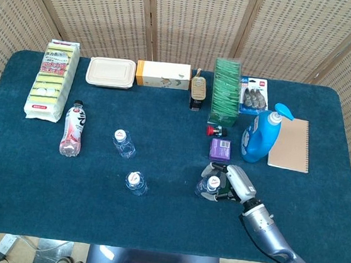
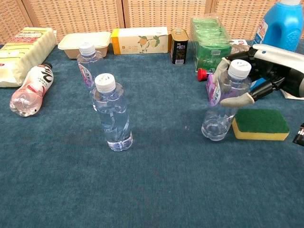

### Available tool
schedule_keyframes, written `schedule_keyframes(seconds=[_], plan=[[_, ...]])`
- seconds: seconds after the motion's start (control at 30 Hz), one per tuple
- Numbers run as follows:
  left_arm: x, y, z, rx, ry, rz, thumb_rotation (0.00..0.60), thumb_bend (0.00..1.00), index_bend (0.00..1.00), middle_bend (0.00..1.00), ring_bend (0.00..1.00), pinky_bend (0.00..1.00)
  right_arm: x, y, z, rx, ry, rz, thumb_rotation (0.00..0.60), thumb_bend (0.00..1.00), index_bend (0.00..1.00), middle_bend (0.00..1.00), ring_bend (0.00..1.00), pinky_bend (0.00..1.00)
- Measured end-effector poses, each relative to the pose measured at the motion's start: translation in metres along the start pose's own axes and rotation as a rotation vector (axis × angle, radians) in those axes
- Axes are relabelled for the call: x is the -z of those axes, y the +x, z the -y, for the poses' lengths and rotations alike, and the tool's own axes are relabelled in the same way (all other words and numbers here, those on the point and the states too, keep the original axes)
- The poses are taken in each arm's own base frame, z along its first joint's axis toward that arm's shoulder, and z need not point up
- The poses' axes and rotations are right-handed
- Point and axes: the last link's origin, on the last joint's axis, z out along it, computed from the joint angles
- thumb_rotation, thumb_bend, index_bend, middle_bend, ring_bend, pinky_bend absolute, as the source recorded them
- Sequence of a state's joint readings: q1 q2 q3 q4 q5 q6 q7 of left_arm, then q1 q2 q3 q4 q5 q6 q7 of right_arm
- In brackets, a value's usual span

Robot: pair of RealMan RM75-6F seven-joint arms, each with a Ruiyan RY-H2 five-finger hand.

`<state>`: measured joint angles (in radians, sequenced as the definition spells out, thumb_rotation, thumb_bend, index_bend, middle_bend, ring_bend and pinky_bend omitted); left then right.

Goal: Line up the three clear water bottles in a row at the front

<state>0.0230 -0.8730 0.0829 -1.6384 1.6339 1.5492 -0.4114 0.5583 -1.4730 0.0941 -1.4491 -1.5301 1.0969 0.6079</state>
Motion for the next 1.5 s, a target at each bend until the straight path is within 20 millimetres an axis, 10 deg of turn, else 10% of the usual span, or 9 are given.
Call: schedule_keyframes(seconds=[0.57,0.73,1.0,1.5], plan=[[0.0,0.0,0.0,0.005,-0.008,0.008,0.6,0.16,0.0,0.0,0.0,0.0,0.01,0.005,0.002,0.014,0.013,0.034,0.6,0.18,0.12,0.18,0.2,0.55],[0.0,0.0,0.0,0.012,-0.012,0.016,0.6,0.16,0.0,0.0,0.0,0.0,0.023,0.015,0.007,0.018,0.011,0.036,0.6,0.16,0.04,0.08,0.08,0.32],[-0.006,-0.002,-0.001,0.072,-0.068,0.068,0.6,0.15,0.0,0.0,0.0,0.0,0.076,0.054,0.016,0.166,-0.056,0.064,0.6,0.06,0.01,0.0,0.0,0.15],[-0.061,-0.045,-0.017,0.234,-0.308,0.27,0.6,0.13,0.0,0.0,0.0,0.0,0.206,0.09,-0.001,0.342,-0.287,-0.212,0.6,0.04,0.01,0.0,0.0,0.13]])
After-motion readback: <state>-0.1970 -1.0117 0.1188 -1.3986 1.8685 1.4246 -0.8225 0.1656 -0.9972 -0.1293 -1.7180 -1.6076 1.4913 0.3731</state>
